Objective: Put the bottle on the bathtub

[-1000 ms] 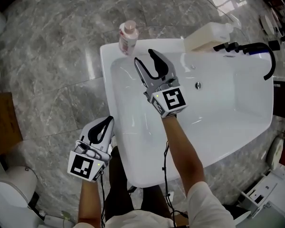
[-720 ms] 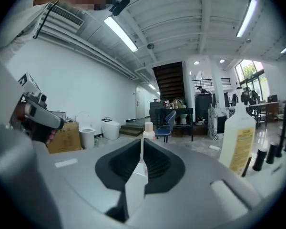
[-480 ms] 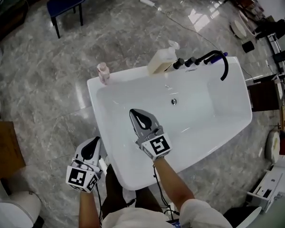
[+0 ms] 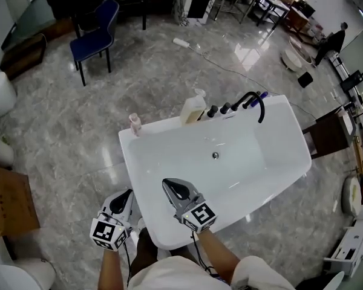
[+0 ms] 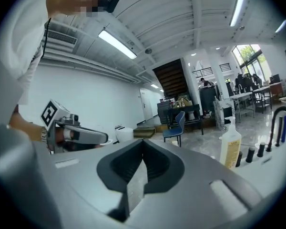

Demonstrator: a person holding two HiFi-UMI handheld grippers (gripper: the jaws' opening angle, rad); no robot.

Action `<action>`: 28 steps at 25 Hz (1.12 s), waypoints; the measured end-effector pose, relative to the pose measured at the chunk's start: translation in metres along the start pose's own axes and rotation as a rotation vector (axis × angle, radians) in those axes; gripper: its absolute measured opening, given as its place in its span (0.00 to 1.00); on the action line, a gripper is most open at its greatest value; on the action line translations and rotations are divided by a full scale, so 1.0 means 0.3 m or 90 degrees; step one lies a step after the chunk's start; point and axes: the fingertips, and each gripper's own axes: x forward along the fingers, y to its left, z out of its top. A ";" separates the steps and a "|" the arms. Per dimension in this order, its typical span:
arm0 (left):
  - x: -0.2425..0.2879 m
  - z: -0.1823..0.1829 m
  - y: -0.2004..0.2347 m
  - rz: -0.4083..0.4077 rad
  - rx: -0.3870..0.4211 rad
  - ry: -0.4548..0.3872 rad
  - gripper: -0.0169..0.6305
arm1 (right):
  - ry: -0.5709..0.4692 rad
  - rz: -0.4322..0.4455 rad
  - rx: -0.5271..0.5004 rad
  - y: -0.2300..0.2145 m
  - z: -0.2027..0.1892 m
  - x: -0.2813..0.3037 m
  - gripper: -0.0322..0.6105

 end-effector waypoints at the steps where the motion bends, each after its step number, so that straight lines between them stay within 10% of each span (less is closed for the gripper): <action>1: -0.010 0.032 -0.004 0.002 0.001 -0.009 0.03 | 0.003 0.013 -0.008 0.026 0.023 -0.008 0.05; 18: -0.170 0.410 -0.245 -0.042 0.097 -0.096 0.03 | -0.137 0.051 -0.071 0.231 0.565 -0.288 0.04; 28: -0.213 0.478 -0.365 -0.058 0.142 -0.122 0.03 | -0.167 0.054 -0.049 0.269 0.634 -0.386 0.05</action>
